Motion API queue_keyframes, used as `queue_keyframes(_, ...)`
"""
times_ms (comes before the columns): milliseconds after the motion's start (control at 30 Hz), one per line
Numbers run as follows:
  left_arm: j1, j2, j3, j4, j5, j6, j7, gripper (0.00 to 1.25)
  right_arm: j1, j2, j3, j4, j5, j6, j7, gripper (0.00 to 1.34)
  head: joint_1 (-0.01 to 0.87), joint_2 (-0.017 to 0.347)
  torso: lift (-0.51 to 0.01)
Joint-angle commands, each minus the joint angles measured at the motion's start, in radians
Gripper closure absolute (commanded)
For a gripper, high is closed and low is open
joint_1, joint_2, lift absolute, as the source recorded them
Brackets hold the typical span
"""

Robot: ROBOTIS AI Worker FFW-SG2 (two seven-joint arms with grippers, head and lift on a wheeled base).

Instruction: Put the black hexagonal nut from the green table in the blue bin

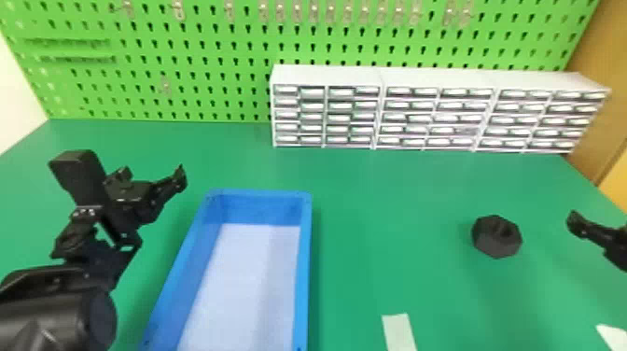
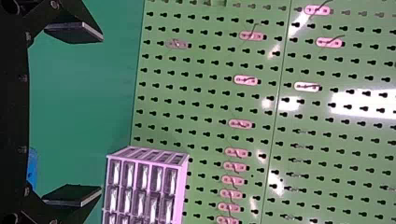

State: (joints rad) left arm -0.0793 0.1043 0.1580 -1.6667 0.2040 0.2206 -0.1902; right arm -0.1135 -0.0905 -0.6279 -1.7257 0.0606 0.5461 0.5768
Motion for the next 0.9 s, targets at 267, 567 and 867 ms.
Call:
queue_keyframes(267,0.0,0.0,0.0,-0.001,0.0,0.0,0.0,0.14,-0.002,0.0,0.002,0.0,0.001,0.0,0.0,0.17,0.666,0.032,-0.1)
queue_keyframes(567,0.0,0.0,0.0,0.001,0.0,0.0,0.0,0.14,-0.002,0.0,0.002,0.0,0.001,0.0,0.0,0.17,0.666,0.032,-0.1)
queue_keyframes(867,0.0,0.0,0.0,-0.001,0.0,0.0,0.0,0.14,-0.002,0.0,0.004,0.0,0.001,0.0,0.0,0.17,0.666,0.032,-0.1)
